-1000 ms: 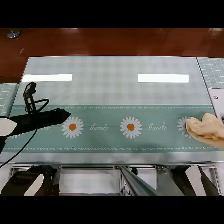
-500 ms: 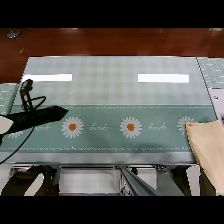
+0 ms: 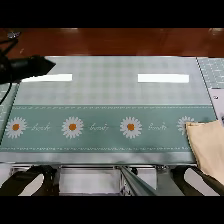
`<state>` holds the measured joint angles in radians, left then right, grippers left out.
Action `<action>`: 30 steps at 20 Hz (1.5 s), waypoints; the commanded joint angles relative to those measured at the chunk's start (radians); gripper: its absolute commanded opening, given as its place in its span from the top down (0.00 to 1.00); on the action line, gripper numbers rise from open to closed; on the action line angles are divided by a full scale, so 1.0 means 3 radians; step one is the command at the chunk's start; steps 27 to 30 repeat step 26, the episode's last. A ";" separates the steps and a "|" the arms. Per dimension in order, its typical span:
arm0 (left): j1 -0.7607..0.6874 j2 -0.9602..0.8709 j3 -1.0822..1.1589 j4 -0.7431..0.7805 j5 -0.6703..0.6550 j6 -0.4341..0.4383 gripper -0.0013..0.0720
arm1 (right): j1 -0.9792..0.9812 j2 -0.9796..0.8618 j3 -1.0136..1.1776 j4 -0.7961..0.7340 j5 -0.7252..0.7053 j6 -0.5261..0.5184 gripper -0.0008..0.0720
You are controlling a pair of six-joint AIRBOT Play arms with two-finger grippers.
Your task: Fold the shirts.
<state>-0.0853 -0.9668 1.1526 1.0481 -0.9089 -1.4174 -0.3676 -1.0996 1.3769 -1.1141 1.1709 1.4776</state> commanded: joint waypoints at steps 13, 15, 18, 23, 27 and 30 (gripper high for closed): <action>-0.0492 -0.0894 -0.0060 0.1330 -0.0586 -0.0631 0.95 | 0.1827 -0.1052 -0.0715 -0.1418 -0.0131 0.0731 0.95; -0.0493 -0.0894 -0.0060 0.1330 -0.0586 -0.0629 0.95 | 0.1827 -0.1052 -0.0715 -0.1417 -0.0130 0.0730 0.95; -0.0493 -0.0894 -0.0060 0.1330 -0.0585 -0.0629 0.95 | 0.1827 -0.1052 -0.0715 -0.1418 -0.0130 0.0731 0.95; -0.0492 -0.0895 -0.0060 0.1330 -0.0585 -0.0629 0.95 | 0.1827 -0.1052 -0.0715 -0.1418 -0.0130 0.0730 0.95; -0.0492 -0.0895 -0.0060 0.1330 -0.0586 -0.0629 0.95 | 0.1827 -0.1052 -0.0715 -0.1417 -0.0130 0.0731 0.95; -0.0492 -0.0895 -0.0060 0.1330 -0.0586 -0.0629 0.95 | 0.1827 -0.1052 -0.0715 -0.1417 -0.0130 0.0731 0.95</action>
